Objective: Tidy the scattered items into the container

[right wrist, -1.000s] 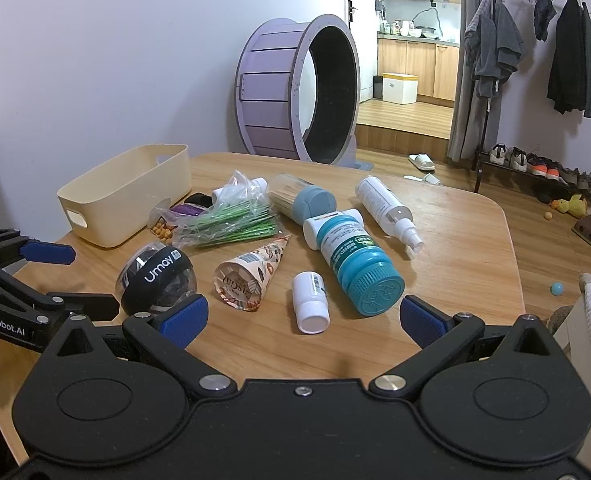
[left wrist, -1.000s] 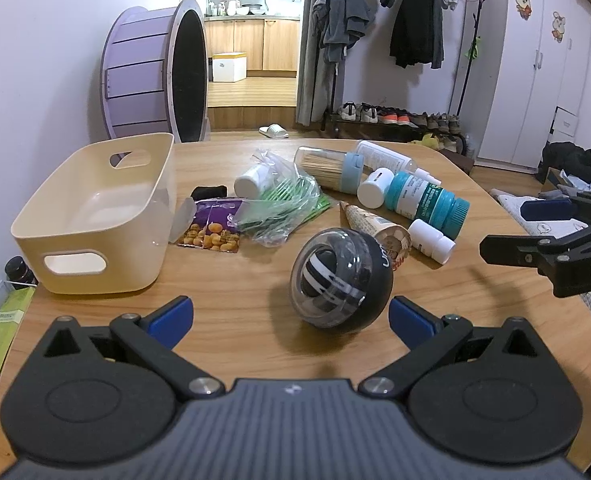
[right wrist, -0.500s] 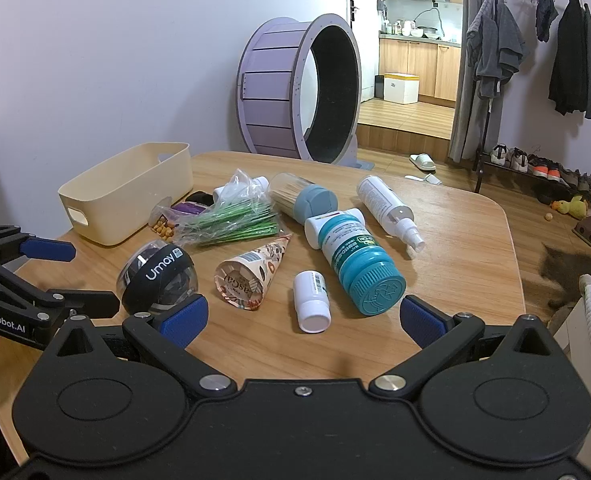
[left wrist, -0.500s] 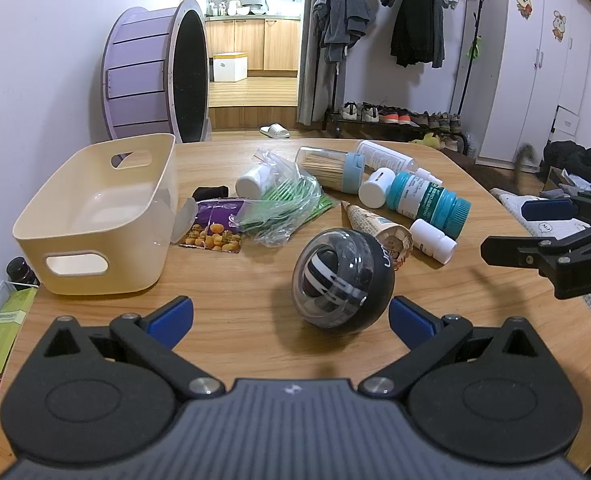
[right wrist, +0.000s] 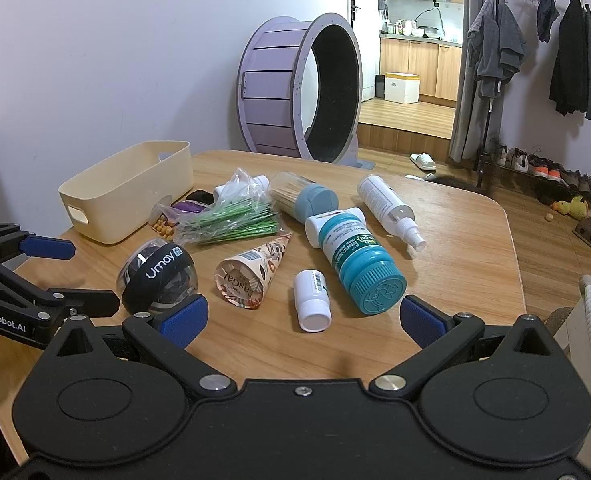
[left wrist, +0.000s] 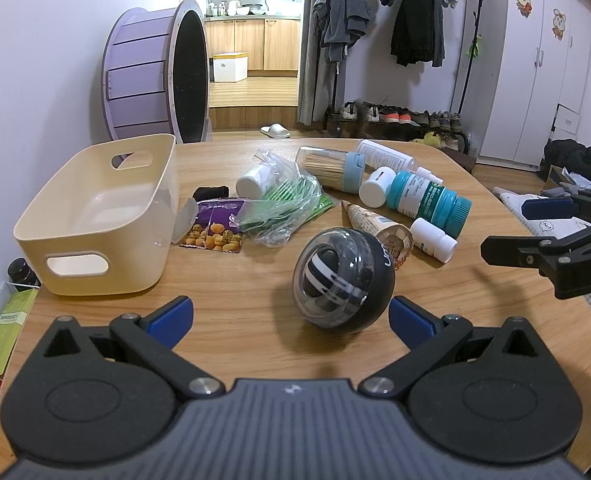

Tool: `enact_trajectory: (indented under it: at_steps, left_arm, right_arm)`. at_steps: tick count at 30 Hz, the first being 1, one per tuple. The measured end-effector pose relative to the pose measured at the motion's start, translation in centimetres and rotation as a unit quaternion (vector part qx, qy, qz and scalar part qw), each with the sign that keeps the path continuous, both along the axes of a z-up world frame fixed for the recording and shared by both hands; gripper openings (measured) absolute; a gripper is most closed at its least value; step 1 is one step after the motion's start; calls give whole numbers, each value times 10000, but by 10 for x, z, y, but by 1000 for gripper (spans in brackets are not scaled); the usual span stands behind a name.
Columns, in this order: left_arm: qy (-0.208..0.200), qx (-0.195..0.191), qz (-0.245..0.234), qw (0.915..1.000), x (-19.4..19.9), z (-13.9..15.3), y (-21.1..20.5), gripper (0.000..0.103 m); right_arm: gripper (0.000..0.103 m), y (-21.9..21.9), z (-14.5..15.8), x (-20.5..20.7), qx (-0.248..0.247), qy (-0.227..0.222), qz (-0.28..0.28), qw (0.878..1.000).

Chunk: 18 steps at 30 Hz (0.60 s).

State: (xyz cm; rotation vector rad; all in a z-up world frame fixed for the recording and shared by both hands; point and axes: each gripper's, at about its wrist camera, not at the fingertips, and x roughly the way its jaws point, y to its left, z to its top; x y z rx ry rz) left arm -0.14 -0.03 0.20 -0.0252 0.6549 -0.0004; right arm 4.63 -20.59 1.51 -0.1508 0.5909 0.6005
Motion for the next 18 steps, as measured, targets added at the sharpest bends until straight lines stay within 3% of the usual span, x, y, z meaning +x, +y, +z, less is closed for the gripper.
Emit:
enact_trajectory:
  at_steps: [18]
  left_arm:
    - [1, 5, -4, 10000, -1, 2, 1, 103]
  right_arm:
    - [103, 1, 0, 0, 1, 16, 34, 10000]
